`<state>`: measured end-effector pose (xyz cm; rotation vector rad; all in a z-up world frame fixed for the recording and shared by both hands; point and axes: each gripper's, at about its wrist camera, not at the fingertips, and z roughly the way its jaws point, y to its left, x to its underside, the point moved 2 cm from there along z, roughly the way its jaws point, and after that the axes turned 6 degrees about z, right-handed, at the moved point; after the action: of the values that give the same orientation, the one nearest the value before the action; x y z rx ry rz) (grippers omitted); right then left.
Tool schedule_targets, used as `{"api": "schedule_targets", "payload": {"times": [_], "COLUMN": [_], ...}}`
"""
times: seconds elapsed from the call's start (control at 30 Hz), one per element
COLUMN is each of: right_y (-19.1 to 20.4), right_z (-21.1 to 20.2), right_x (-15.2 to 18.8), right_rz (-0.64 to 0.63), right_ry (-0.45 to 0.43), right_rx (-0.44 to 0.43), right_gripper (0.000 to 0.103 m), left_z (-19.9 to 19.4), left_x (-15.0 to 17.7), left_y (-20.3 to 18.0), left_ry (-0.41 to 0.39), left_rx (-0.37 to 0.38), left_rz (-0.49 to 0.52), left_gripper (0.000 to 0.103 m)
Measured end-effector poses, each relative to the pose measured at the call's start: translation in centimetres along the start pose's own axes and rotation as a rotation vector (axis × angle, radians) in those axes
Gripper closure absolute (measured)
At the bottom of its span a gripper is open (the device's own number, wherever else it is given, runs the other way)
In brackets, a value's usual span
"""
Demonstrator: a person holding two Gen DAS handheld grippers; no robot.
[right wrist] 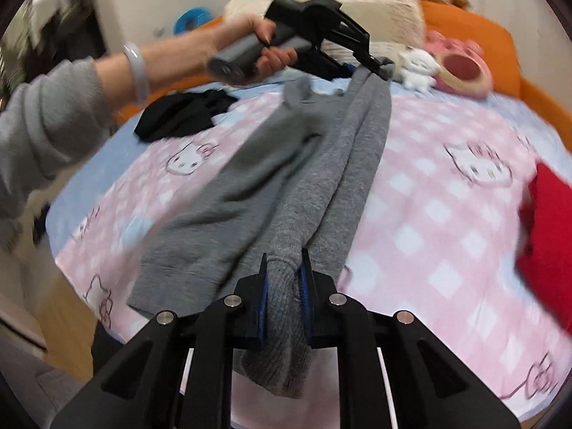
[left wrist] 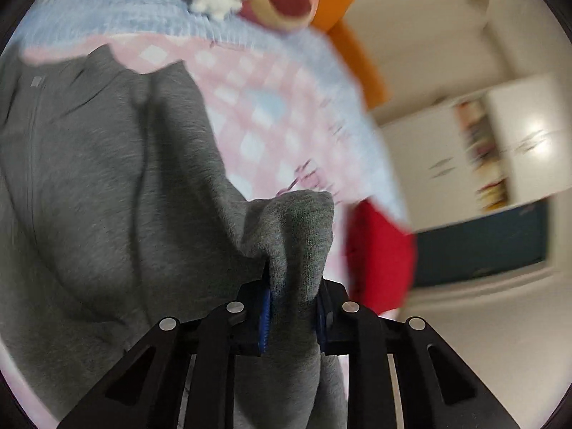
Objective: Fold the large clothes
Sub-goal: 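Lay the folded hoodie down and smooth it with both grippers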
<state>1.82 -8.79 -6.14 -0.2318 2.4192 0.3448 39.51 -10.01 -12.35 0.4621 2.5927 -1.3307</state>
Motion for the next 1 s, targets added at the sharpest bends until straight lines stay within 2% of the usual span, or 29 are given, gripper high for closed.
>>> {"api": "schedule_targets", "payload": {"times": [0.07,0.17,0.27,0.33,0.43,0.47,0.5,0.53,0.57,0.6,0.63,0.67,0.7,0.73,0.77,0.83,0.87,0.93,0.97,1.0], "right_y": [2.1,4.8,6.9,8.2,9.3,9.4,9.6,9.6,9.9,10.2,10.3,10.3,10.1,9.3,8.5,6.6,5.6,3.5,2.3,0.7], "right_z": [0.6,2.3,4.0,5.6,7.8,8.5,9.2,9.2,9.1,8.7,8.1,7.7,7.1,6.2,5.4,3.9,3.1,1.9,1.6,1.5], "right_x": [-0.5,-0.8,-0.6,0.2,2.0,2.7,3.3,3.5,3.6,3.6,3.6,3.5,3.4,3.0,2.6,1.4,0.7,-0.9,-1.7,-2.6], "right_rz": [-0.069,-0.143,-0.21,-0.259,-0.323,-0.343,-0.357,-0.36,-0.35,-0.329,-0.307,-0.287,-0.245,-0.163,-0.113,-0.041,-0.008,0.045,0.067,0.09], "right_ry": [0.018,0.069,0.121,0.171,0.242,0.262,0.276,0.279,0.281,0.287,0.29,0.293,0.309,0.325,0.315,0.27,0.237,0.153,0.109,0.049], "right_rx": [0.024,0.038,0.064,0.088,0.128,0.149,0.156,0.136,0.098,0.034,-0.022,-0.061,-0.125,-0.228,-0.279,-0.332,-0.353,-0.374,-0.353,-0.305], "right_gripper": [0.088,0.088,0.088,0.088,0.086,0.083,0.069,0.059,0.043,0.027,0.024,0.026,0.026,0.026,0.026,0.026,0.026,0.026,0.027,0.033], "left_z": [-2.4,-4.3,-4.8,-4.5,-4.1,-4.0,-4.0,-4.2,-4.7,-5.2,-5.9,-7.4,-8.3,-9.9,-12.0,-15.1,-16.6,-17.2,-16.9,-16.0], "left_x": [1.8,4.4,6.6,7.8,8.8,8.6,8.8,9.1,9.4,9.7,9.9,10.4,10.4,10.5,10.9,11.1,11.3,10.6,10.2,9.8], "left_y": [3.5,7.7,10.2,11.4,12.7,13.0,12.9,12.8,12.4,12.0,11.6,10.8,10.3,9.8,9.0,8.1,6.8,4.4,3.4,1.9], "left_ry": [-0.069,-0.118,-0.118,-0.099,-0.09,-0.094,-0.107,-0.115,-0.121,-0.125,-0.131,-0.139,-0.145,-0.16,-0.186,-0.224,-0.245,-0.234,-0.224,-0.206], "left_rx": [0.076,0.102,0.068,0.018,-0.019,-0.019,-0.014,-0.012,-0.018,-0.035,-0.069,-0.134,-0.162,-0.185,-0.199,-0.167,-0.144,-0.163,-0.173,-0.169], "left_rz": [-0.056,-0.12,-0.149,-0.156,-0.121,-0.112,-0.099,-0.091,-0.074,-0.064,-0.049,-0.02,-0.002,0.014,0.023,0.019,0.027,0.061,0.078,0.106], "left_gripper": [0.08,0.08,0.079,0.079,0.078,0.078,0.076,0.076,0.069,0.056,0.048,0.035,0.027,0.026,0.026,0.026,0.026,0.024,0.024,0.024]}}
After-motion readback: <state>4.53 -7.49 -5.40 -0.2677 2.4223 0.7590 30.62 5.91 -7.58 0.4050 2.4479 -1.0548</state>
